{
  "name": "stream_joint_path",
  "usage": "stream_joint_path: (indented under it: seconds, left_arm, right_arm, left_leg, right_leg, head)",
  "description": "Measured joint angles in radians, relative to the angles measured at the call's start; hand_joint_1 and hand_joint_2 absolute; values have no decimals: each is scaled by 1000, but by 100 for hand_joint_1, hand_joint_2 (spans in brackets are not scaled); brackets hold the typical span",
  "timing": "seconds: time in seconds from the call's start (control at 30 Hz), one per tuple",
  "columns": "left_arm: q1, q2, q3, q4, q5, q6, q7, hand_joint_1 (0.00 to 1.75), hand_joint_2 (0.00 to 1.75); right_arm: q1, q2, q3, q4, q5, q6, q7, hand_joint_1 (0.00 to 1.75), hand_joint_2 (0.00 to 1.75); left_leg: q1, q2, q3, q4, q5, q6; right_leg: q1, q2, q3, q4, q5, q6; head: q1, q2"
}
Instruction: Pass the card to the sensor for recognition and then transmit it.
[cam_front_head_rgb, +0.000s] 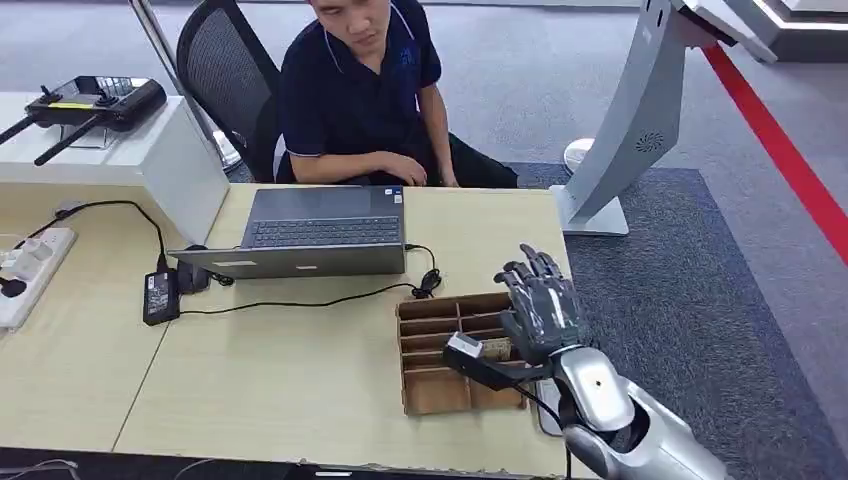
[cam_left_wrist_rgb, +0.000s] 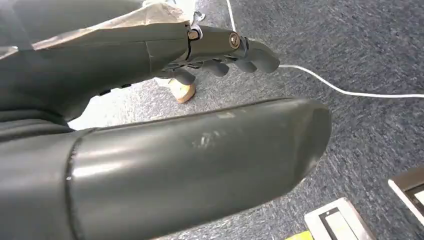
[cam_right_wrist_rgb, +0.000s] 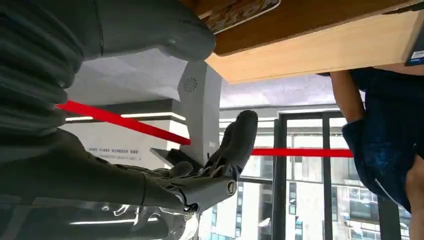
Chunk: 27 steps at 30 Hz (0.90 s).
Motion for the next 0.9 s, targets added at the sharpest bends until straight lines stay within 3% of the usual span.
stream_joint_path:
  seconds: [0.13,0.2,0.37,0.43,0.47,0.57,0.9]
  left_arm:
    - [0,0,0,0,1,0,0,0,0]
    - [0,0,0,0,2,0,0,0,0]
    - [0,0,0,0,2,1,0,0,0]
    - [0,0,0,0,2,1,0,0,0]
    - [0,0,0,0,2,1,0,0,0]
    - [0,0,0,0,2,1,0,0,0]
    - [0,0,0,0,3,1,0,0,0]
  right_arm:
    - [0,-1,1,0,-3,6,0,61,175]
    - [0,-2,4,-2,-4,11,0,70,175]
    - [3,-6,8,-5,-7,14,1,52,175]
    - [4,-8,8,-5,-7,16,1,59,175]
    - [4,-8,8,-5,-8,16,2,49,175]
    - [6,-10,8,-6,-8,16,3,58,175]
    - [8,-11,8,-11,-10,17,3,59,175]
  left_leg:
    - [0,0,0,0,0,0]
    - [0,0,0,0,0,0]
    - [0,0,0,0,0,0]
    - [0,0,0,0,0,0]
    - [0,0,0,0,0,0]
    - [0,0,0,0,0,0]
    - [0,0,0,0,0,0]
  right_leg:
    - [0,0,0,0,0,0]
    - [0,0,0,0,0,0]
    - [0,0,0,0,0,0]
    - [0,0,0,0,0,0]
    - [0,0,0,0,0,0]
    - [0,0,0,0,0,0]
    - [0,0,0,0,0,0]
  head:
    - [0,0]
    - [0,0]
    - [0,0]
    - [0,0]
    - [0,0]
    - [0,0]
    - [0,0]
